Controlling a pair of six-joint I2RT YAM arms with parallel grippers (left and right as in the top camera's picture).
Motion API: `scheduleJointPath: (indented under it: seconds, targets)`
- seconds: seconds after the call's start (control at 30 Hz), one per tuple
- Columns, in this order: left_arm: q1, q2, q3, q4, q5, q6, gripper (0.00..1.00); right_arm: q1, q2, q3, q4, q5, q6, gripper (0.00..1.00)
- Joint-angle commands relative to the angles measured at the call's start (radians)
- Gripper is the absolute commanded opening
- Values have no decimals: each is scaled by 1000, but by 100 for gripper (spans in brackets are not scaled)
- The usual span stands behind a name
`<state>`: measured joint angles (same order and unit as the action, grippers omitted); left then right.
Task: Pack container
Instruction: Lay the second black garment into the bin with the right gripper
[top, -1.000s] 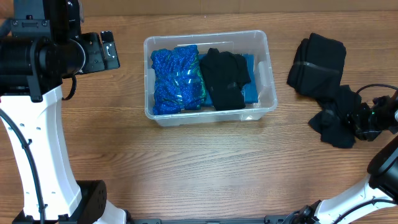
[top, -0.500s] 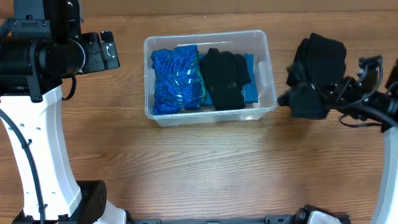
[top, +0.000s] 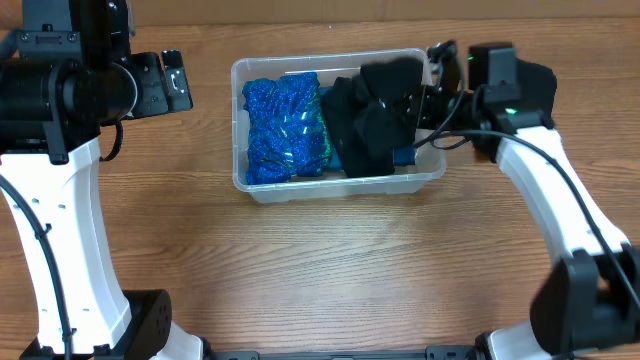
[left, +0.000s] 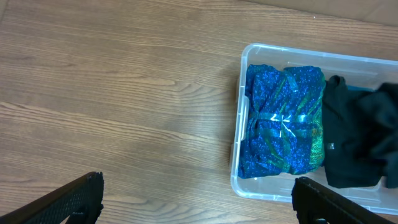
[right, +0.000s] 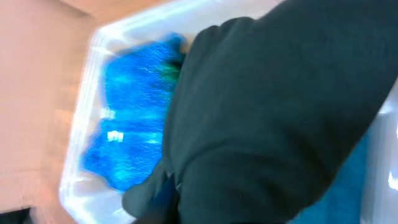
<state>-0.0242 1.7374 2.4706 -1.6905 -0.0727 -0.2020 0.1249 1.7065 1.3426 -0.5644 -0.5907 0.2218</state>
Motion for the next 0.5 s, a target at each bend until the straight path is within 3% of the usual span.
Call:
scheduleJointPath:
  seconds: [0.0,0.1,0.2,0.27,0.33,0.43,0.47]
  targets:
    - [4,2,-2,2,-9,15,100,-3,66,12,-48,306,-49,49]
    - [4,2,-2,1,-9,15,100,-2,24,45,-144,357,-66,62]
    - [4,2,-2,1,-9,15,100,0,-120,119,-246,358,-41,65]
    - [4,2,-2,1,-9,15,100,0,-188,124,-270,353,-3,57]
    - [4,2,-2,2,-9,15,100,12,-219,124,-295,355,18,34]
    - [4,2,-2,1,-9,15,100,55,-193,98,-273,371,22,10]
    - [4,2,-2,1,-9,15,100,72,-174,77,-237,400,57,6]
